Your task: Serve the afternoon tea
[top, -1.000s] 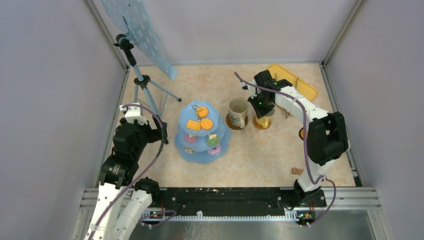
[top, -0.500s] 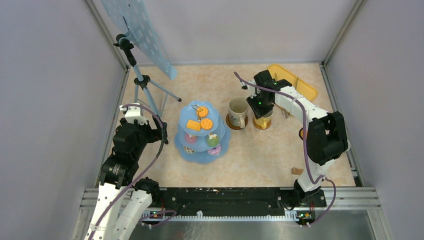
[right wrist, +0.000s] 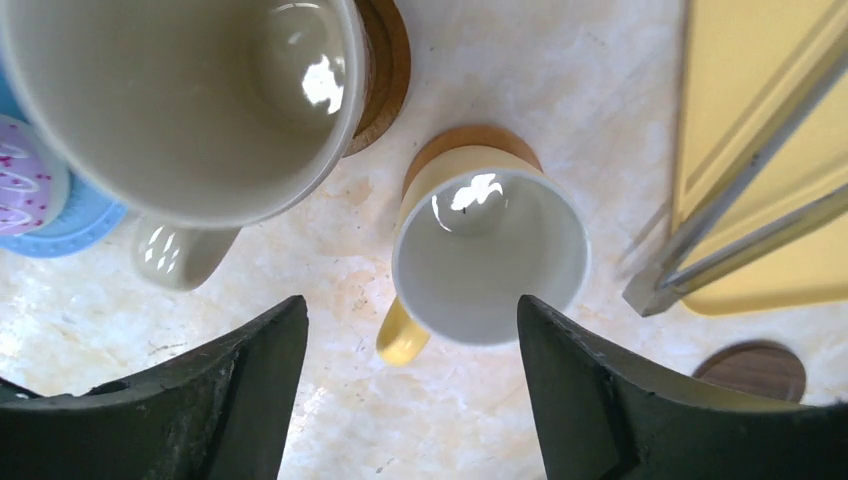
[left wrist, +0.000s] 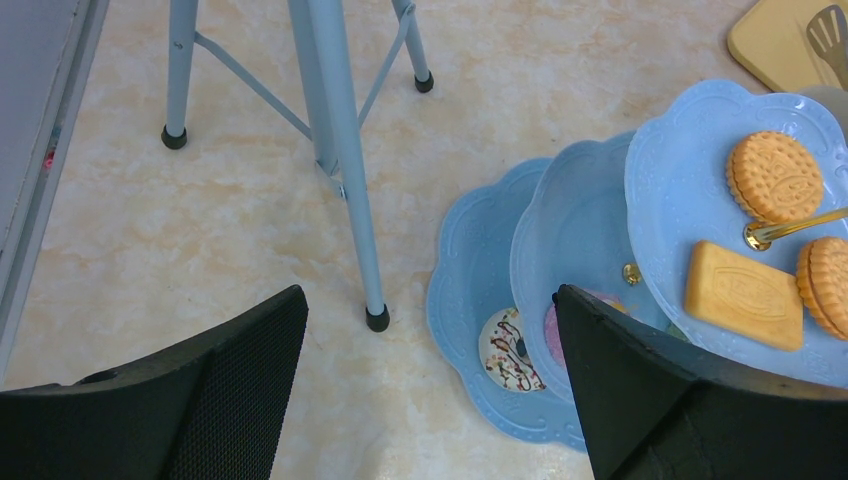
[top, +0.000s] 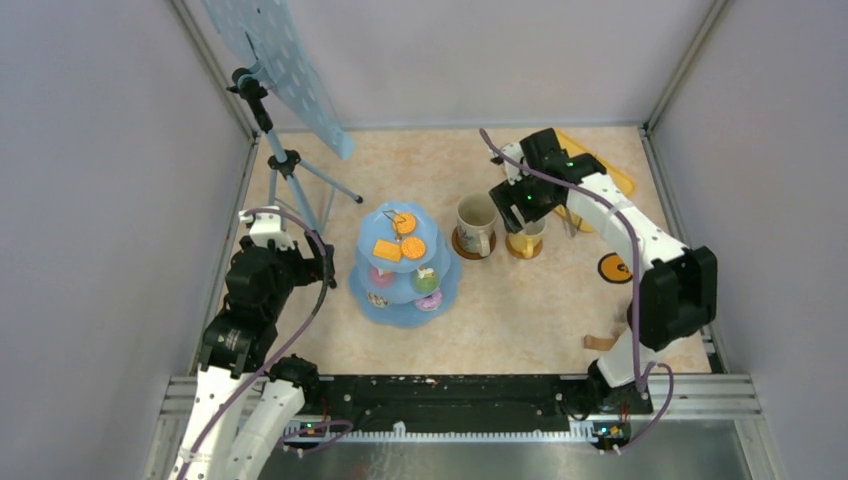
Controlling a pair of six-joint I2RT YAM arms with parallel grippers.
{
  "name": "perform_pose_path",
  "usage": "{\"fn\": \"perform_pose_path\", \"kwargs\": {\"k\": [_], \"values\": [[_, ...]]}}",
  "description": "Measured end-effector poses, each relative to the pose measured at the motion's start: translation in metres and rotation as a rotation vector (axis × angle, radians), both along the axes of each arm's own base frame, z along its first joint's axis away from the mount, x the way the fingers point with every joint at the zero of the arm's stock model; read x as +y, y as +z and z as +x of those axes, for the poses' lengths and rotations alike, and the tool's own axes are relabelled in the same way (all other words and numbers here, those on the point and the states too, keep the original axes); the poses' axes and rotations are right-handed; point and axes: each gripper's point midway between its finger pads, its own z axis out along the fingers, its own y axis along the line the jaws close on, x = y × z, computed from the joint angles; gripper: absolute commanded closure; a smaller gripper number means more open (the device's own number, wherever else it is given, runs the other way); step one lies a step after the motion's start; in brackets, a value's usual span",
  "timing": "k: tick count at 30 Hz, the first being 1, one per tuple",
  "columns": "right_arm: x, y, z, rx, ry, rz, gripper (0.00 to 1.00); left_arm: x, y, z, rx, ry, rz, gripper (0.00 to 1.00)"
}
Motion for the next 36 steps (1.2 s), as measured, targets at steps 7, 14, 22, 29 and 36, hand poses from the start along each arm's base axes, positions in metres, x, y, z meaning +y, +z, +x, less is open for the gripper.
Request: {"fn": "perform_pose_path", "kwargs": {"k": [7,14,22,29,36], "values": [[-0.004,0.073,-0.014,-0.174,-0.033,0.103,0.08,0.000,0.000,0.000,0.000,0.000,0.000,0.01],[-0.044,0.145,-0.049,-0.478,-0.323,0.261,0.01,-0.001,0.000,0.000,0.000,-0.003,-0.001,0.01],[-0.145,0.069,-0.082,-0.467,-0.944,0.172,0.01,0.000,0.002,-0.002,-0.011,-0.003,-0.004,0.01],[-0.188,-0.015,-0.097,-0.328,-1.252,0.182,0.03,-0.001,0.003,-0.002,-0.012,-0.007,-0.003,0.01],[-0.207,-0.064,-0.066,-0.244,-1.354,0.211,0.03,-0.012,0.001,-0.003,-0.006,-0.051,-0.001,0.01]]}}
